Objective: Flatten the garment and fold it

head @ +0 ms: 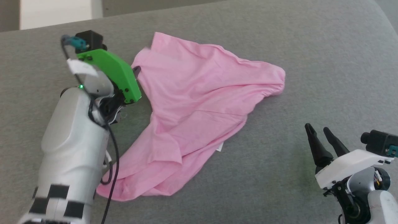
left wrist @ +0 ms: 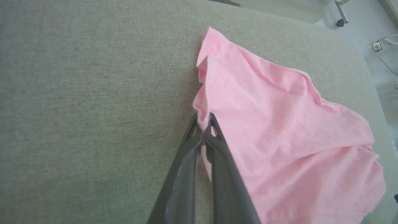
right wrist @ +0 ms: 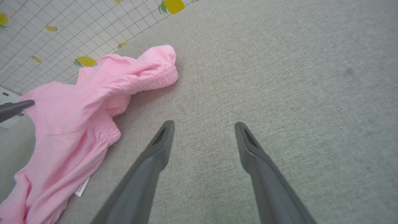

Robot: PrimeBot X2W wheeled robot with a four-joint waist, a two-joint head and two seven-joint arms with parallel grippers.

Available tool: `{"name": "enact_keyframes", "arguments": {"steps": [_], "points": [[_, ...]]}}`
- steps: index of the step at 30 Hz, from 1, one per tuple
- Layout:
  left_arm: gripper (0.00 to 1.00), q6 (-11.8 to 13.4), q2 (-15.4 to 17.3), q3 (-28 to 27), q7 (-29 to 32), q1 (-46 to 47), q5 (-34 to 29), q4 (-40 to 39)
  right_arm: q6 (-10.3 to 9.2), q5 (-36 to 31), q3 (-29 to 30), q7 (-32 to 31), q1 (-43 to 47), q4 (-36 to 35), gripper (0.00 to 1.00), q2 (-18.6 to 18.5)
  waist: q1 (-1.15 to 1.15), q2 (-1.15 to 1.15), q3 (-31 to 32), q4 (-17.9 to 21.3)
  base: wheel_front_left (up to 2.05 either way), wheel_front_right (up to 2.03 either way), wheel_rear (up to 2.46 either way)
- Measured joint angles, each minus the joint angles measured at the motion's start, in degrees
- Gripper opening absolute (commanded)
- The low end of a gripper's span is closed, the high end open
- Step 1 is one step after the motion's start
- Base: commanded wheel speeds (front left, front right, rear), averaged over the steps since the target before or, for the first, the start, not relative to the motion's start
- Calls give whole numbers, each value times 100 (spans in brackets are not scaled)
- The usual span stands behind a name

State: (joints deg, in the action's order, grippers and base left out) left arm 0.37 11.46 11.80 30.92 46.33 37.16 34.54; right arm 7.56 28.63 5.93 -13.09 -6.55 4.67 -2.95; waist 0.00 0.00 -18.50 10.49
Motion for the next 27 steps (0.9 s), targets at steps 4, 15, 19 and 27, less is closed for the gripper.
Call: {"name": "enact_keyframes", "arguments": {"steps": [4,15,19,27], "points": [[0,-79,96,-352,-421,-798,263,-782,0,-23,40,-59,62,20,100,5,0,0,170,-246,0,0,0],[0,605,-60,-715,-511,-4037,653,-3037,0,-88,172,-285,171,-80,100,7,0,0,571,-889,0,0,0],[35,633,-214,-645,-502,-4413,765,-3220,0,-88,213,-328,217,-96,100,7,0,0,646,-1070,0,0,0],[100,266,-47,-999,-2205,-4073,147,-3731,0,-363,256,-760,153,-248,100,5,0,0,792,-1312,0,0,0]]}}
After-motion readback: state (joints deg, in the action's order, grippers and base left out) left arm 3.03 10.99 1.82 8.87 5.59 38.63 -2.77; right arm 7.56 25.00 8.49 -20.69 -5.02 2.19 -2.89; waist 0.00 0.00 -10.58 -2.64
